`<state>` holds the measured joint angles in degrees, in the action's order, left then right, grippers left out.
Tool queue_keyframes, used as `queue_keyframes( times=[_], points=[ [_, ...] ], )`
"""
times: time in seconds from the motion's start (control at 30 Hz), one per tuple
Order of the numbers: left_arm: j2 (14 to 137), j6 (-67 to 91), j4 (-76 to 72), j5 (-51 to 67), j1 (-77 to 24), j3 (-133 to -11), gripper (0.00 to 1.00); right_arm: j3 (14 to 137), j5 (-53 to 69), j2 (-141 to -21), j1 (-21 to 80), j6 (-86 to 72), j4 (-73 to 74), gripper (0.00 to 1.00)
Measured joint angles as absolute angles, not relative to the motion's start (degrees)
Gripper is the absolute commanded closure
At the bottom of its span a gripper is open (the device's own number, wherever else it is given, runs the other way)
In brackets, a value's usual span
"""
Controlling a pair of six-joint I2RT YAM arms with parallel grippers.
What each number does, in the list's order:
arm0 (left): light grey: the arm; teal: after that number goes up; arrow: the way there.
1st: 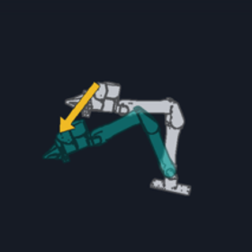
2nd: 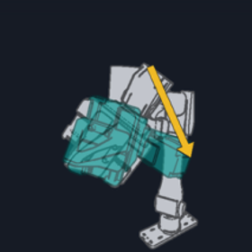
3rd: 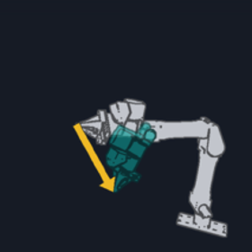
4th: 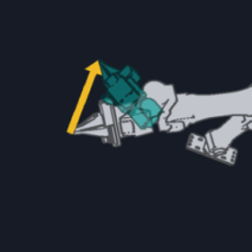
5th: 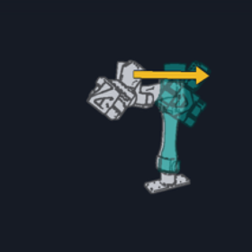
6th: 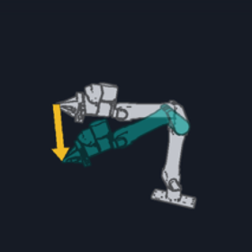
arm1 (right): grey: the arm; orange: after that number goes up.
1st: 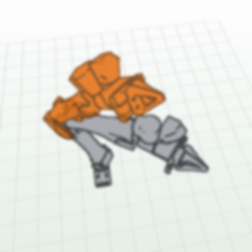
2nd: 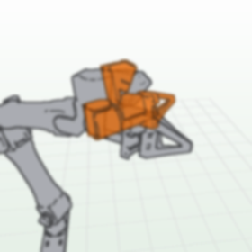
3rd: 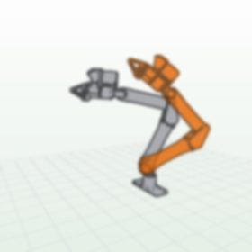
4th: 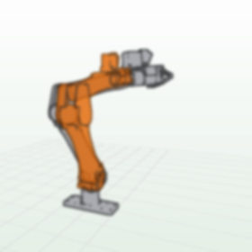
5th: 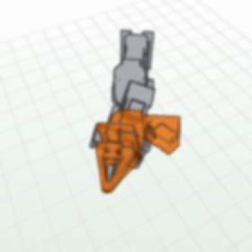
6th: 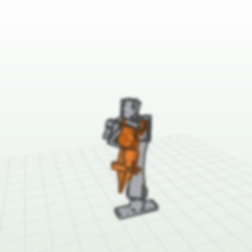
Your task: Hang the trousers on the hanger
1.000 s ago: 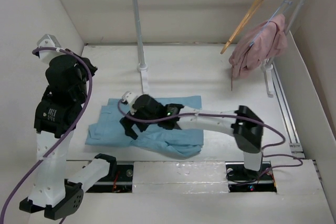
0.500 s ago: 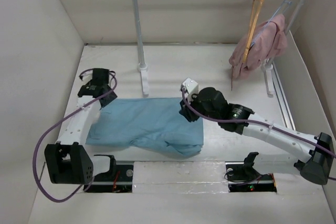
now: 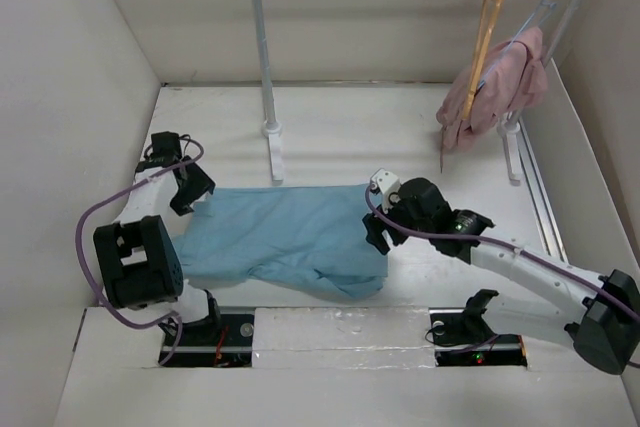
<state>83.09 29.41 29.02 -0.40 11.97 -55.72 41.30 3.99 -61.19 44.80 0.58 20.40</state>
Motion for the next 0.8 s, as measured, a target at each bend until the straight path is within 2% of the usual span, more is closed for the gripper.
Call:
queue_keyframes(
  times=[0.1,0.17,0.2,0.23,0.27,0.3,0.4,0.53,0.57,0.63,0.67,0.7,0.73,0.77,0.8],
  points=[
    [86.98,28.62,27.27,0.67,11.11,-55.68,0.46,39.99,5.52,-61.08,42.54,1.13,20.58,0.15],
    [90.21,28.21,25.96,1.32,10.98,-55.57,0.65,38.2,7.22,-60.95,41.04,1.15,20.64,0.15],
    [91.72,27.9,25.28,1.43,10.98,-55.44,0.8,37.08,8.03,-60.73,40.47,1.1,20.84,0.17],
    [92.88,27.42,24.75,1.26,10.98,-55.4,1.0,35.99,8.88,-60.4,40.27,1.06,21.17,0.2],
    [93.06,27.29,24.47,1.5,11.0,-55.48,1.0,34.85,9.8,-60.05,40.23,0.97,21.3,0.24],
    [92.86,27.24,24.4,1.8,11.18,-55.48,1.0,33.71,10.72,-59.66,40.4,0.86,21.43,0.35],
    [92.77,27.35,23.73,2.61,11.25,-55.46,1.0,31.16,14.17,-59.35,40.86,0.86,21.93,0.43],
    [91.79,28.12,22.94,3.29,11.25,-55.48,1.0,30.15,18.57,-61.01,42.5,2.13,21.8,0.43],
    [91.07,28.38,22.9,3.38,11.25,-55.48,1.0,30.15,20.23,-61.71,43.27,2.63,21.39,0.51],
    [89.03,28.84,22.92,3.7,11.22,-55.66,1.0,30.15,20.64,-63.13,44.95,2.79,21.1,0.54],
    [88.14,29.04,22.96,3.86,11.2,-55.86,1.0,30.13,20.97,-63.51,45.41,2.79,20.8,0.69],
    [87.33,29.12,23.0,3.99,11.2,-56.29,1.0,30.06,21.17,-64.1,45.71,2.72,19.92,0.78],
    [87.26,29.28,22.92,4.21,11.2,-56.36,1.0,29.98,21.41,-64.88,45.84,2.68,18.98,0.91],
    [86.32,29.3,22.9,4.21,11.18,-57.45,1.0,29.98,21.5,-65.78,45.84,2.5,18.48,0.99],
    [86.32,29.3,23.09,4.19,11.16,-58.35,1.0,29.95,21.41,-66.59,45.84,2.24,18.04,1.0]
  ],
)
